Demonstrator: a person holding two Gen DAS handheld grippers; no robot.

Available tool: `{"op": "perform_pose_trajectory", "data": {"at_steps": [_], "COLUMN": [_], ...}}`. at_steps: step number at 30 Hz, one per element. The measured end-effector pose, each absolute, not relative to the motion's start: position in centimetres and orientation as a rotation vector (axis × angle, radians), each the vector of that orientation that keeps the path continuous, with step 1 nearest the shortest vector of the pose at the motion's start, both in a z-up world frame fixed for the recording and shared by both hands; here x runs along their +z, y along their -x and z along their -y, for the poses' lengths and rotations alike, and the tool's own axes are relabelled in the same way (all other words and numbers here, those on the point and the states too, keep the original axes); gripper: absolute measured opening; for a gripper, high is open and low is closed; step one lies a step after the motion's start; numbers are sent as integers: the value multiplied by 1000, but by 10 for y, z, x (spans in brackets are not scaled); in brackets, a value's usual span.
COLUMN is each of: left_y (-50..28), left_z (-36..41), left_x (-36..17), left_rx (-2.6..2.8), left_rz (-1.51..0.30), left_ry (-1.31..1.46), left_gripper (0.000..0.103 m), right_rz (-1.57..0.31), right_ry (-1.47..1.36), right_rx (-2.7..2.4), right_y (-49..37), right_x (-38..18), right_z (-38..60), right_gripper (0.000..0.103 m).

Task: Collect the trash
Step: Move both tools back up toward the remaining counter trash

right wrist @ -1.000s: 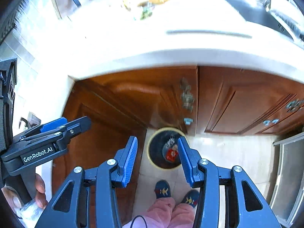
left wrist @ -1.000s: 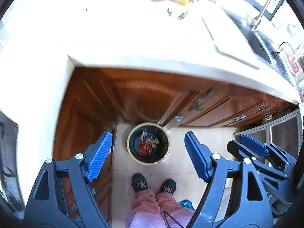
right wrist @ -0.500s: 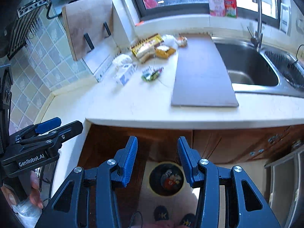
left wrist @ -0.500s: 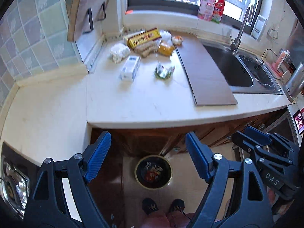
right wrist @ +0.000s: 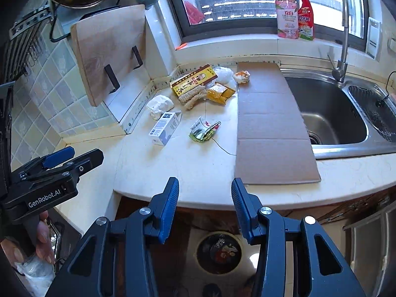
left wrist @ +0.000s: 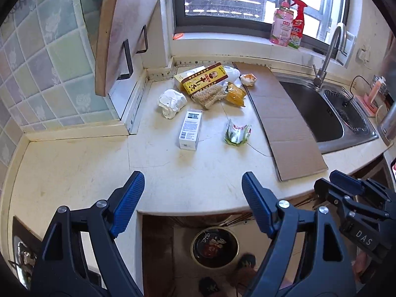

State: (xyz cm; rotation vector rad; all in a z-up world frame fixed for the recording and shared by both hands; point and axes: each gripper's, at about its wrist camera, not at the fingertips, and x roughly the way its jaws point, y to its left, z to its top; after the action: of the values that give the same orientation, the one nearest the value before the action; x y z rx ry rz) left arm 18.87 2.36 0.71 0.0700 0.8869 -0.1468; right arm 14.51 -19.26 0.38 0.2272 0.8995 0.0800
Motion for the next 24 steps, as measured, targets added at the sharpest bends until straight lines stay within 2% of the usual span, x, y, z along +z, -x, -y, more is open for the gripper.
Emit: {"op": "perform_pose_trajectory", "data": {"at_steps": [1,3,8,16,24], "left_y": [-199,-217,-266,-344,-391], "left_z": [-24,-23,-20,-7,-5], "left_x": [3,-6,-35,-84,-112], "left_rx": [-149,-146,-116,-97,-82], "left_rz": [-896,-913,-982,-1071,-1117], "left_ry": [-70,-75,-80,-79,-84], "left_gripper": [79,79,79,79,78], "right_rz": [-908,-926,-998,-1154,-1197], "right_ry": [-227,-222,-236,-241,-209], "right_rx": [84,94,149,185,157], "right_y": [-157,-181,-259,-360,-411], "right_x": [1,-7,-39,-110,-147], "right_z": [193,193,194,186,172], "right_gripper": [46,56,71,72,74]}}
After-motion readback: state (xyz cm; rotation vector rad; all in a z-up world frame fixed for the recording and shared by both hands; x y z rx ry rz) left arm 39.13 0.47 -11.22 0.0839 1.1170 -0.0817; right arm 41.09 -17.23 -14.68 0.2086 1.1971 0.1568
